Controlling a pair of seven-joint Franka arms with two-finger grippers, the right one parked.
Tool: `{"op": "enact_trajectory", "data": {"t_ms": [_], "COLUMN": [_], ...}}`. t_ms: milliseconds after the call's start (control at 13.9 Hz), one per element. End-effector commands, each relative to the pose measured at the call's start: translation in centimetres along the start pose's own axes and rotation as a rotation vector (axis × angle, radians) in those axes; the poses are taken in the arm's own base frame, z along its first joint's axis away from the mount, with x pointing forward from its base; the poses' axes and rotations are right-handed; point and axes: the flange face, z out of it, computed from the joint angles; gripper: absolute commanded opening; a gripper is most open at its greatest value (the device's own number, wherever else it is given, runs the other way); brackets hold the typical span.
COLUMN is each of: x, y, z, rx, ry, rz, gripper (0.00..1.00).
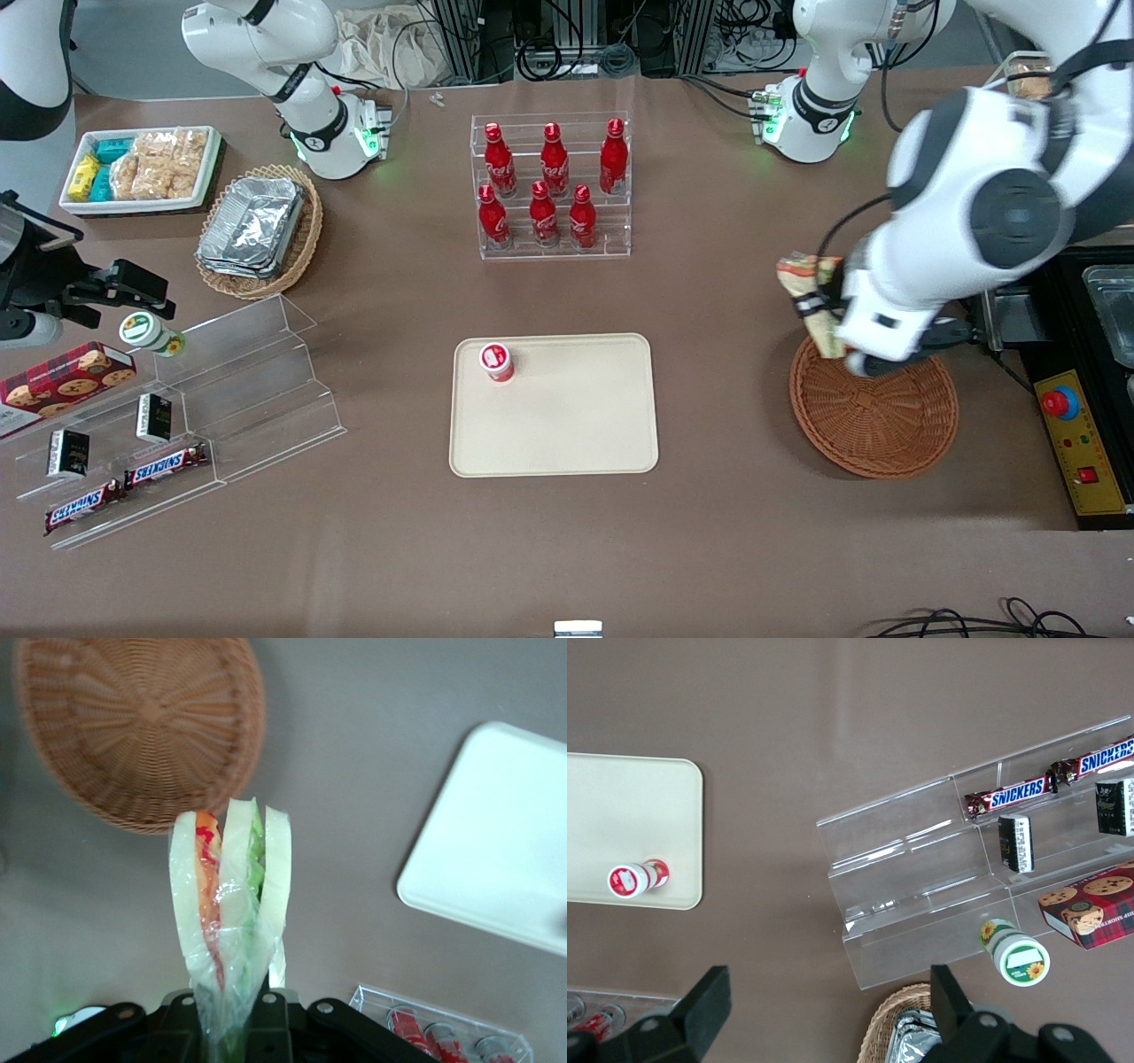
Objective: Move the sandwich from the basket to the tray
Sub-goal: 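Carry the sandwich toward the cream tray and lower it onto it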
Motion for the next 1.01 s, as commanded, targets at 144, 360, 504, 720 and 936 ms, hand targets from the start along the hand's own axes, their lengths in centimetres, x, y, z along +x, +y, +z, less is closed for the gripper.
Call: {"op": "enact_trajectory", "data": {"t_ms": [144, 360, 504, 720, 936], "x": [-2.1, -3.0, -4.3, -5.4, -4.2], "y": [7.2, 11.2, 15.3, 19.9, 21.2], "z": [2.9, 5.9, 9.4, 15.0, 19.1], "rx": [0.014, -0.003, -0.024, 0.037, -0.019], "ry": [0.047, 0.062, 0.06, 0.174, 0.147], "rz": [0.183, 0.246, 0.283, 0.259, 0.233], "gripper": [0.01, 0.01, 0.0, 0.0, 0.0]}}
